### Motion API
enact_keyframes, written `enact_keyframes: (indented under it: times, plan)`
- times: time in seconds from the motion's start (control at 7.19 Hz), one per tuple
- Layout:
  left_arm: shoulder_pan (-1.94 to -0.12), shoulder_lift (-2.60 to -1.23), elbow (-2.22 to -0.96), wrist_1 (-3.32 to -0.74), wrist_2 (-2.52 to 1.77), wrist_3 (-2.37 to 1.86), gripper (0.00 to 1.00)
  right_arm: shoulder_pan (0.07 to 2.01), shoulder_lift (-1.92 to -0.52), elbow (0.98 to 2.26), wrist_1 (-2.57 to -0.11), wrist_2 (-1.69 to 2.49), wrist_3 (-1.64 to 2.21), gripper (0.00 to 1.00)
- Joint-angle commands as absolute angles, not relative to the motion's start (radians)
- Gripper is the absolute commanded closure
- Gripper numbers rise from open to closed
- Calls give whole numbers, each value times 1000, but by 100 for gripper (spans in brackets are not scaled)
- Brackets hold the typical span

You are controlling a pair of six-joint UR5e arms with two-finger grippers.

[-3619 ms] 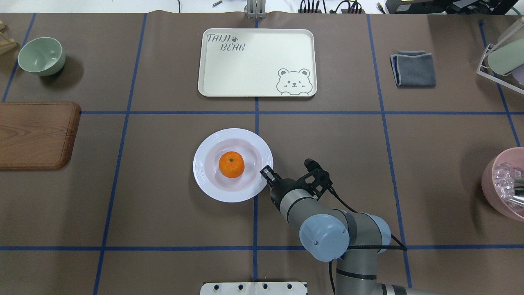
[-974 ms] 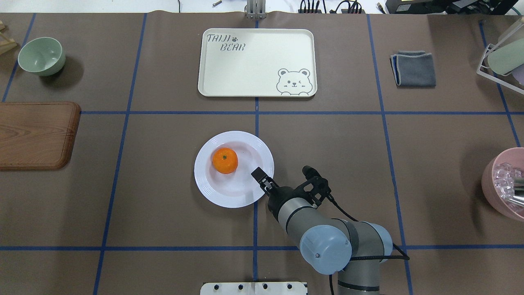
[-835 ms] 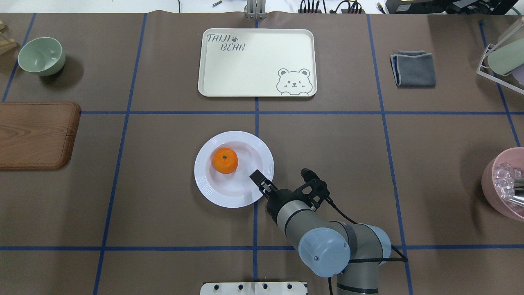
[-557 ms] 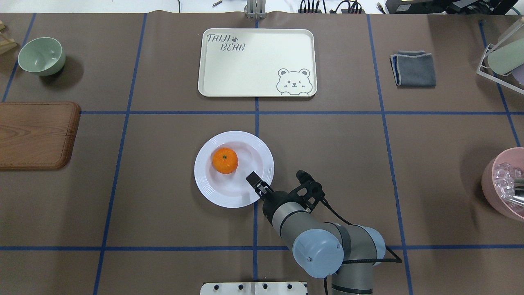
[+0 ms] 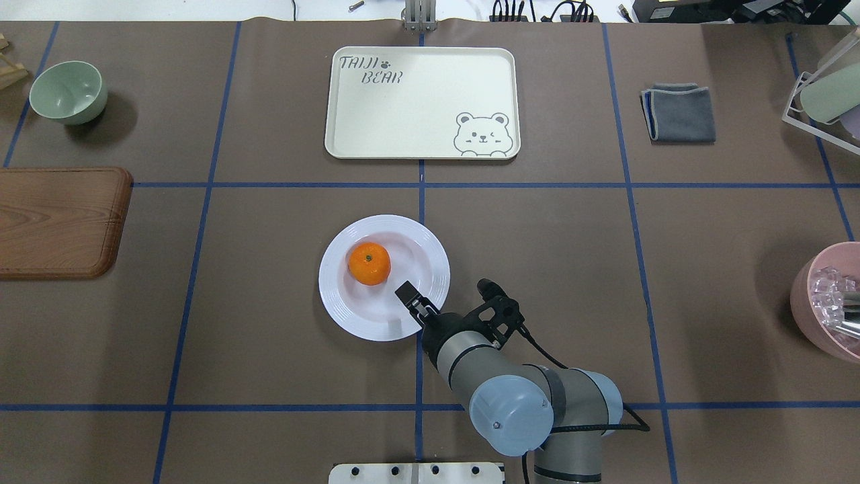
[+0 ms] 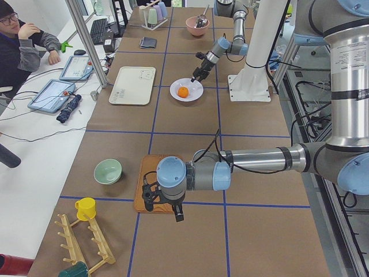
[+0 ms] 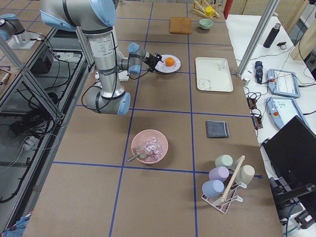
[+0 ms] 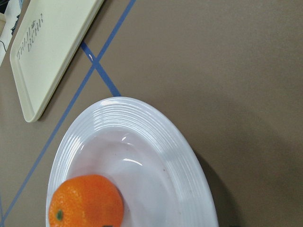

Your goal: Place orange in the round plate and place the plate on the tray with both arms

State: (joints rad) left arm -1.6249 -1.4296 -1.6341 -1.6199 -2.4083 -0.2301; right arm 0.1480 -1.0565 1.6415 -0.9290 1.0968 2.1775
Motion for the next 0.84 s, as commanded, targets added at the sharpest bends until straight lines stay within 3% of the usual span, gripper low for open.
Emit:
enact_keyframes:
  times: [0.0, 0.7]
  plan:
    - [-1624, -1431, -1631, -1620, -2408, -230, 2, 153, -1055, 1640, -928, 1097, 2172, 15]
    - [-1624, -1434, -1629, -1620, -2408, -233, 2, 193, -1002, 1586, -971, 1117, 2168, 16]
